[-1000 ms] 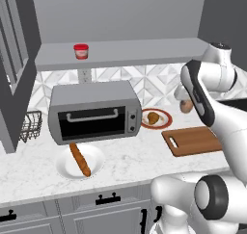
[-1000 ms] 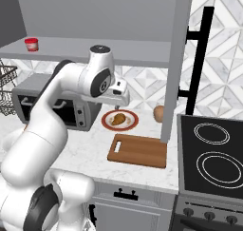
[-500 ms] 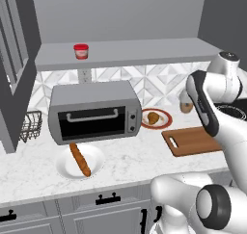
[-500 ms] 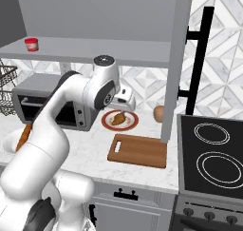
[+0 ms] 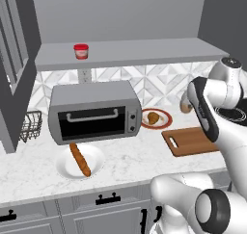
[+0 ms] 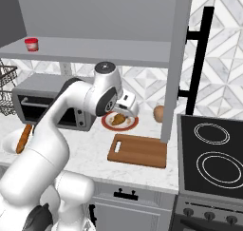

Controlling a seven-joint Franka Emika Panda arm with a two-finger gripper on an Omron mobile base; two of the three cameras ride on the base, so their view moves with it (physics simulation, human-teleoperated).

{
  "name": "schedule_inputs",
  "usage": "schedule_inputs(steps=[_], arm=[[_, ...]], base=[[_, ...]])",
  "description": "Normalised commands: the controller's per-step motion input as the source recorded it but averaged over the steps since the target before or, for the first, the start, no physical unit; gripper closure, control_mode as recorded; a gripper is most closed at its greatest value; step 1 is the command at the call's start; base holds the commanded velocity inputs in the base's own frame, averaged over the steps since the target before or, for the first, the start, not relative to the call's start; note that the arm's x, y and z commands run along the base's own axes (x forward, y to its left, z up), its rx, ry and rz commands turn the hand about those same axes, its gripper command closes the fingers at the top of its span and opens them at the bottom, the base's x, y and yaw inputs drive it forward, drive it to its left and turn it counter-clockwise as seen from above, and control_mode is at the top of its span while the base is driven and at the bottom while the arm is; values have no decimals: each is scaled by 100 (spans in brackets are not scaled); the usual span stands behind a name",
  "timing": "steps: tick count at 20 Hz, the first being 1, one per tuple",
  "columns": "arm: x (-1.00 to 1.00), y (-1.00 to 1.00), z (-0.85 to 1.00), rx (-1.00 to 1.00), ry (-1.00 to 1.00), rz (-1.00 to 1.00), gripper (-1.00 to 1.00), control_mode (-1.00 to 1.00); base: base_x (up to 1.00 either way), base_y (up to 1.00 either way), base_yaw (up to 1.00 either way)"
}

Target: From the different types of pastries on the counter, select a croissant and place it on the cutting board. Then retrieve a jar of jam from the cabinet and place it alongside the croissant on the cutting board.

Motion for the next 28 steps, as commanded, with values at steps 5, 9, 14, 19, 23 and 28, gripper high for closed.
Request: schedule_inputs(steps=[5,9,14,19,23,28], arm=[[36,-3,0,0,0,-17,-100,-100],[33,0,0,1,0,-16,-100,-100],[21,0,0,13,1,-9,-100,-100],[12,-1,-6,19,0,5,-100,-100],[9,2,-7,8,0,1,-100,-100],[46,0,-13,1,3,2,-100,-100]], base=[[0,0,0],[0,0,0],[0,0,0],[0,0,0],[0,0,0],[0,0,0]])
